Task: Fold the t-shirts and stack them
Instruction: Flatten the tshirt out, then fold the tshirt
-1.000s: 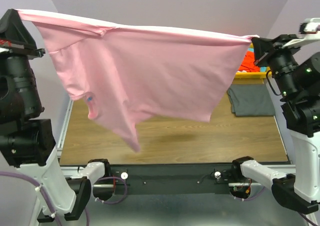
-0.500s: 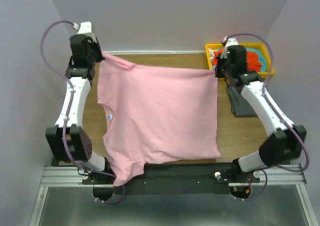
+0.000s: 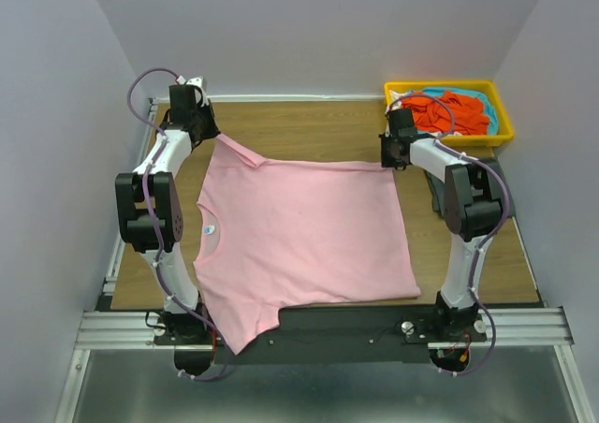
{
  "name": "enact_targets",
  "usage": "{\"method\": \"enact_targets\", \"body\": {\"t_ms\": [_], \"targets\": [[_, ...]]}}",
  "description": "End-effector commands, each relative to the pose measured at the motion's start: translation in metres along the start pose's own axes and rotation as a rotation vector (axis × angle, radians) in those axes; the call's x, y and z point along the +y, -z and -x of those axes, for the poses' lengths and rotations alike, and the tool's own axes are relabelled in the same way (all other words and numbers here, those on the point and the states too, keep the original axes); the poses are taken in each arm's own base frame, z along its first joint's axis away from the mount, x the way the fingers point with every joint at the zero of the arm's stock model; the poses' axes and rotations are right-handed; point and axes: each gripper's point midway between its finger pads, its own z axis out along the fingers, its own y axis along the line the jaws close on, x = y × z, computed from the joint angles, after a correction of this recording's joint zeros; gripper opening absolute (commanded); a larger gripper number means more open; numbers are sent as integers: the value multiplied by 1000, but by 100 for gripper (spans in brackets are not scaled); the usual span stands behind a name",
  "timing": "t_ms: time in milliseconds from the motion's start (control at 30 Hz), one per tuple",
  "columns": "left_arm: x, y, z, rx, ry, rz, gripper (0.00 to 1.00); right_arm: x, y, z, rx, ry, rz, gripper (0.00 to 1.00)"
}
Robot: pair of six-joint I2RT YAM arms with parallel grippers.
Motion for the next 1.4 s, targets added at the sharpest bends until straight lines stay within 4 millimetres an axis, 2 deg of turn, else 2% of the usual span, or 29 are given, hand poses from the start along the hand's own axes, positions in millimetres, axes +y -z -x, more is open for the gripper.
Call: {"method": "enact_targets", "body": {"t_ms": [0,133,200,233,300,433,533,667,800,833,1000,1100,1367], "targets": [[-12,-4,1,0,39,-44,0,-9,-2,41,-105,-33,-4,1],[-12,7,-20,64,92,-34,0,-8,2,40,-104,-36,4,1],[-8,19,-29,80,104,-2,0,-10,11,42,-118,-43,3,1],[-6,24,-28,75,107,13,0,-10,11,36,-106,-41,2,1],[-3,37,-26,58,103,45,0,-14,18,35,-113,-56,-13,1],[-1,45,-19,33,112,68,0,-19,18,34,-111,-83,-35,1],[-9,49,-26,60,135,35,0,-17,22,38,-122,-104,-30,1],[-11,66,-42,89,135,40,0,-15,38,38,-125,-140,-11,1],[-7,96,-64,108,157,78,0,-16,49,20,-90,-169,-10,1],[-7,101,-68,111,164,81,0,-16,49,8,-62,-180,-15,1],[-9,134,-87,100,207,87,0,-17,67,-8,-40,-215,-17,1],[-10,146,-98,103,230,85,0,-18,74,-19,-22,-229,-18,1],[-10,161,-137,149,299,92,0,-25,85,-52,35,-242,-51,1]]}}
